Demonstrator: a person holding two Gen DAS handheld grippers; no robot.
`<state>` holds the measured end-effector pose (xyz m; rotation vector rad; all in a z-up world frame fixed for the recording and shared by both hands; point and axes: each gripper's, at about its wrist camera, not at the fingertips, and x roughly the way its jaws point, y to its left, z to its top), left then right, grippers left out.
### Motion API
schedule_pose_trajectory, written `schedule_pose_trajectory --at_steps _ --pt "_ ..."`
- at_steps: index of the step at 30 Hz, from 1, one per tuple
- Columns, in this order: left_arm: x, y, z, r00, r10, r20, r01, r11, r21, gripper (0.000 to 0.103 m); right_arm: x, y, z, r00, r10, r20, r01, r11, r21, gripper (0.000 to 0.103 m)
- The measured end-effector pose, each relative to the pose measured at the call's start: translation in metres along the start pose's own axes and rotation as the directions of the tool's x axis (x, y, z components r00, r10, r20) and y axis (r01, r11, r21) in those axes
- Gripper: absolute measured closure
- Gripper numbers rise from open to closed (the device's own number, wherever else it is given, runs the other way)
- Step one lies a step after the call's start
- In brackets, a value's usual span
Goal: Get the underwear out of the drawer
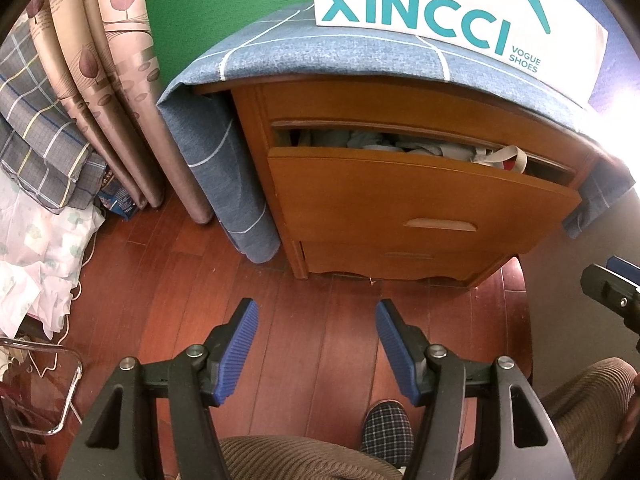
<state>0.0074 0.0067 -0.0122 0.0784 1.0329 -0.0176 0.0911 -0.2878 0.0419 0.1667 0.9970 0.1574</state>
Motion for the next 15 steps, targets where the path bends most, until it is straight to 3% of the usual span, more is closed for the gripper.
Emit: schedule_pose_trajectory --at_steps 15 --pt "-0.0015 0.0003 0.0005 1.000 -0.004 0.004 0.004 1.000 -0.005 0.040 -0.0011 -0.0040 -0.0002 1.000 0.018 0.006 -0.018 1.000 0.021 0.001"
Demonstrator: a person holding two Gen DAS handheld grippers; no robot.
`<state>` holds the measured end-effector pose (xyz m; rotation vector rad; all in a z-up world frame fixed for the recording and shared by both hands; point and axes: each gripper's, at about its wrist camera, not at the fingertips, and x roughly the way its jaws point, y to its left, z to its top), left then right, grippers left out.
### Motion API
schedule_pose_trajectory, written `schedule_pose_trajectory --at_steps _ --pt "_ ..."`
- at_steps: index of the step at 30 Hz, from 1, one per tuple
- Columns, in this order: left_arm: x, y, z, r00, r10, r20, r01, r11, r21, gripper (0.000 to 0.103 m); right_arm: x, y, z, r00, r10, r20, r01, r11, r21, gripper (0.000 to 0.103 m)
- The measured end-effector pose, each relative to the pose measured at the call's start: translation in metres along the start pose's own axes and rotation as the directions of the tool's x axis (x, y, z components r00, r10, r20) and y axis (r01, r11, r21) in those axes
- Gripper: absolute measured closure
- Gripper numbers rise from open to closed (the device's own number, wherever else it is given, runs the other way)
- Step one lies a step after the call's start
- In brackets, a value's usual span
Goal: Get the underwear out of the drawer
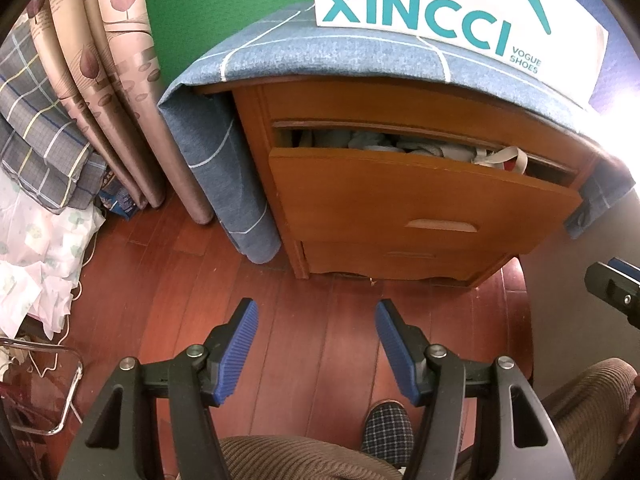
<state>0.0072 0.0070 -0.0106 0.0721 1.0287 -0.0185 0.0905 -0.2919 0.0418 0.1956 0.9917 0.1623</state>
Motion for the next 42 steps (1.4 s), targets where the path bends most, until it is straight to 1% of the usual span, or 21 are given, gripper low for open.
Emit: schedule_pose_trajectory --at_steps 6,10,12,13,14,15,16,17,19,21,22,23,25,27,29,32,34,36,38,40,42 --pt "-0.009 0.012 0.008 0.997 -0.057 0.043 0.060 0.995 -0.074 0.040 -0.002 -0.001 0.000 1.000 0.008 0.005 -0.008 1.000 0.012 0.001" --pt "0.000 0.019 0.020 0.990 -0.137 0.021 0.138 0.977 -0.160 0.040 -0.004 -0.004 0.000 1.000 0.009 0.013 -0.010 1.000 0.028 0.001" --pt "0.009 0.025 0.027 0.981 -0.193 0.007 0.189 0.953 -0.238 0.040 -0.007 -0.007 0.000 1.000 0.011 0.024 -0.012 0.999 0.041 0.001" --pt "0.014 0.029 0.031 0.974 -0.226 0.005 0.219 0.934 -0.281 0.040 -0.008 -0.009 0.000 1.000 0.013 0.027 -0.015 0.999 0.048 0.001" --pt "0.021 0.034 0.036 0.962 -0.274 0.004 0.259 0.902 -0.345 0.040 -0.009 -0.011 0.000 0.999 0.015 0.029 -0.017 0.998 0.055 0.001" --pt "0.024 0.037 0.038 0.954 -0.299 0.006 0.280 0.884 -0.376 0.040 -0.010 -0.012 0.000 0.999 0.017 0.032 -0.019 0.998 0.062 0.001" --pt "0.031 0.041 0.044 0.938 -0.347 0.014 0.318 0.842 -0.435 0.040 -0.010 -0.014 0.000 0.999 0.018 0.032 -0.020 0.998 0.066 0.001" --pt "0.034 0.042 0.047 0.929 -0.369 0.020 0.335 0.818 -0.468 0.040 -0.010 -0.016 0.001 0.999 0.021 0.032 -0.023 0.997 0.072 0.001" --pt "0.043 0.045 0.056 0.916 -0.399 0.038 0.360 0.778 -0.514 0.039 -0.010 -0.018 0.001 0.999 0.026 0.030 -0.028 0.996 0.082 0.001" --pt "0.050 0.044 0.062 0.912 -0.409 0.045 0.368 0.762 -0.534 0.036 -0.010 -0.021 0.001 0.999 0.030 0.028 -0.033 0.995 0.092 0.001" --pt "0.054 0.044 0.065 0.906 -0.421 0.052 0.378 0.745 -0.550 0.035 -0.010 -0.023 0.001 0.999 0.033 0.027 -0.036 0.995 0.098 0.001" --pt "0.061 0.045 0.067 0.897 -0.438 0.062 0.390 0.716 -0.579 0.033 -0.010 -0.024 0.001 0.999 0.036 0.027 -0.039 0.994 0.104 0.001" --pt "0.072 0.047 0.067 0.887 -0.457 0.074 0.396 0.667 -0.631 0.031 -0.011 -0.027 0.001 0.999 0.045 0.028 -0.048 0.992 0.118 0.001" --pt "0.084 0.049 0.068 0.880 -0.469 0.077 0.394 0.628 -0.671 0.030 -0.011 -0.029 0.001 0.998 0.048 0.030 -0.052 0.991 0.126 0.001" --pt "0.093 0.049 0.068 0.882 -0.466 0.070 0.378 0.611 -0.696 0.030 -0.011 -0.030 0.002 0.998 0.051 0.028 -0.054 0.990 0.127 0.001" --pt "0.109 0.049 0.070 0.874 -0.482 0.066 0.372 0.573 -0.730 0.029 -0.009 -0.030 0.002 0.998 0.055 0.023 -0.057 0.990 0.128 0.001" --pt "0.114 0.049 0.069 0.872 -0.486 0.061 0.365 0.561 -0.743 0.029 -0.009 -0.031 0.002 0.998 0.060 0.021 -0.062 0.989 0.132 0.001" --pt "0.120 0.051 0.068 0.868 -0.491 0.069 0.369 0.546 -0.752 0.023 -0.007 -0.033 0.002 0.998 0.065 0.019 -0.067 0.988 0.138 0.001" --pt "0.126 0.049 0.067 0.866 -0.494 0.081 0.375 0.532 -0.759 0.021 -0.006 -0.033 0.002 0.998 0.067 0.016 -0.069 0.987 0.142 0.001" --pt "0.131 0.048 0.066 0.864 -0.493 0.098 0.386 0.526 -0.758 0.019 -0.005 -0.034 0.002 0.998 0.069 0.013 -0.070 0.987 0.145 0.001" --pt "0.135 0.049 0.064 0.866 -0.488 0.105 0.387 0.524 -0.759 0.008 -0.003 -0.034 0.002 0.997 0.074 0.010 -0.075 0.986 0.150 0.001"
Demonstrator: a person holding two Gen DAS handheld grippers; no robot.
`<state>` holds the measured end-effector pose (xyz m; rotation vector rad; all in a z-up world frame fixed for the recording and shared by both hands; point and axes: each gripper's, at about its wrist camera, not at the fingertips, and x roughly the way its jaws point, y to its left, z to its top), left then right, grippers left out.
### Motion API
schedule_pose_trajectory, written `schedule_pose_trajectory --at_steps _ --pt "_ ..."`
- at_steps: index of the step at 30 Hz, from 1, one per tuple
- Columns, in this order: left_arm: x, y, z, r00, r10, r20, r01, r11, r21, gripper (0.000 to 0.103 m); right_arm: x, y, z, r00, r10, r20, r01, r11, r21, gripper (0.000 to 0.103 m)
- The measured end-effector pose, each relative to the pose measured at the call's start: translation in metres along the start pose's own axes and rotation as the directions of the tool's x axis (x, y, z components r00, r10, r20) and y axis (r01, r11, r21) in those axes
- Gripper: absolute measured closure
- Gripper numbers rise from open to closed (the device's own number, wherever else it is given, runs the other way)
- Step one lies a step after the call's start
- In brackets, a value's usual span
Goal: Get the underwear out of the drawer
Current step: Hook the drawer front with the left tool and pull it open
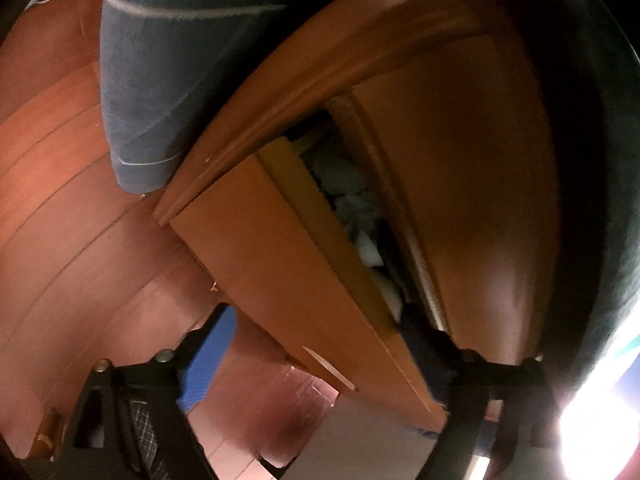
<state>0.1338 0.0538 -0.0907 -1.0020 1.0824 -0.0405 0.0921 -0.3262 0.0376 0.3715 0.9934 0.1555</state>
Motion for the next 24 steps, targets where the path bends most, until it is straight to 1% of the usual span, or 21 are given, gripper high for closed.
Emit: schedule_pose_trajectory --at_steps 2,3,6,8,10,14,17,19,20,24 --pt "0.006 0.005 -0.001 1.000 -0.011 0.003 0.011 1.000 -0.017 0.002 0.002 0.000 0.000 1.000 0.002 -0.006 -0.002 1.000 0.005 0.001" --pt "0.007 0.005 -0.001 1.000 -0.015 0.005 0.015 1.000 -0.025 0.000 0.003 0.000 0.000 1.000 0.003 -0.009 -0.003 1.000 0.006 0.001" --pt "0.013 0.019 0.001 0.998 -0.054 0.011 0.055 0.997 -0.056 0.000 0.004 0.000 0.001 1.000 0.000 -0.011 0.000 1.000 0.003 0.001" --pt "0.018 0.023 0.003 0.998 -0.062 0.007 0.063 0.995 -0.081 0.000 0.004 0.001 0.001 1.000 -0.002 -0.011 0.002 1.000 0.003 0.001" --pt "0.026 0.028 0.006 0.998 -0.055 0.006 0.055 0.993 -0.101 0.000 0.003 0.001 0.001 1.000 -0.003 -0.007 0.003 1.000 0.007 0.001" --pt "0.034 0.024 0.014 1.000 0.018 0.000 -0.018 0.993 -0.113 0.000 0.002 0.001 0.001 1.000 -0.003 -0.007 0.003 1.000 0.008 0.001" --pt "0.041 0.026 0.017 0.998 0.041 -0.041 -0.047 0.988 -0.147 0.000 0.002 0.001 0.001 1.000 -0.005 -0.005 0.005 1.000 0.005 0.001" --pt "0.038 0.020 0.021 0.996 0.067 -0.060 -0.075 0.988 -0.137 0.000 0.002 0.002 0.001 1.000 -0.008 -0.005 0.008 1.000 0.003 0.001" --pt "0.038 0.017 0.022 0.993 0.093 -0.066 -0.100 0.989 -0.109 0.000 0.002 0.002 0.001 1.000 -0.009 -0.004 0.009 1.000 0.004 0.001" --pt "0.035 0.015 0.023 0.987 0.122 -0.106 -0.132 0.987 -0.090 0.000 0.001 0.002 0.002 1.000 -0.012 0.002 0.012 1.000 0.003 0.001"
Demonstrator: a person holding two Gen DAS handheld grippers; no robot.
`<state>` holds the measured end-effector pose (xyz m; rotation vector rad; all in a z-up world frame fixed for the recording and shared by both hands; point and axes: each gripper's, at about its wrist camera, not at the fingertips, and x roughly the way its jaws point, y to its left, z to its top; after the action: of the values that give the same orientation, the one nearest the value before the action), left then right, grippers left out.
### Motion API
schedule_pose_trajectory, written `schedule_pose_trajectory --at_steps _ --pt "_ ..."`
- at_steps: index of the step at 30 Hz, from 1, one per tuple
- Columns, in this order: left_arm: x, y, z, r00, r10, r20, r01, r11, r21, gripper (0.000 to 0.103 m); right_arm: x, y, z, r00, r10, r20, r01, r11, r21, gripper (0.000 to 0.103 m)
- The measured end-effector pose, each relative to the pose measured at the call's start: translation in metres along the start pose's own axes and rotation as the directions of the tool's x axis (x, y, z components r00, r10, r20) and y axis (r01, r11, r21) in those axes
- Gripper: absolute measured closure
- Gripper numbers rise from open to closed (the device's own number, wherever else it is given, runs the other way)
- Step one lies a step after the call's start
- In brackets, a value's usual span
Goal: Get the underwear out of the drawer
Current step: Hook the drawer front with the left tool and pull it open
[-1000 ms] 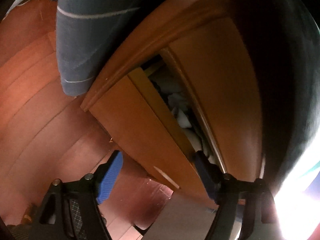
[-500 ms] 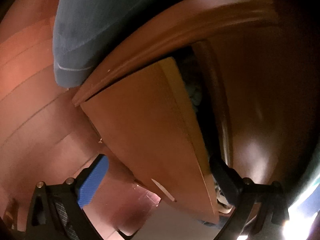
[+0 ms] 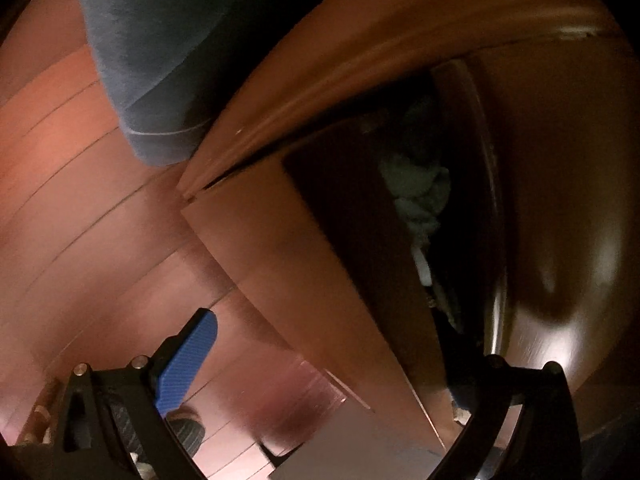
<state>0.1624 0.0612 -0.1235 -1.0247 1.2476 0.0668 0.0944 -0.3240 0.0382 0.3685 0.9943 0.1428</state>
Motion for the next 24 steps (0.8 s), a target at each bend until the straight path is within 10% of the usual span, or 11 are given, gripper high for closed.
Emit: schedule_pose_trajectory --at_steps 24 --pt "-0.072 -0.023 -0.021 0.909 0.410 -0.080 -0.360 0.866 0.345 0.000 -0.011 -0.008 -0.001 0.997 -0.073 -0.029 0.072 0.997 -0.031 0.001"
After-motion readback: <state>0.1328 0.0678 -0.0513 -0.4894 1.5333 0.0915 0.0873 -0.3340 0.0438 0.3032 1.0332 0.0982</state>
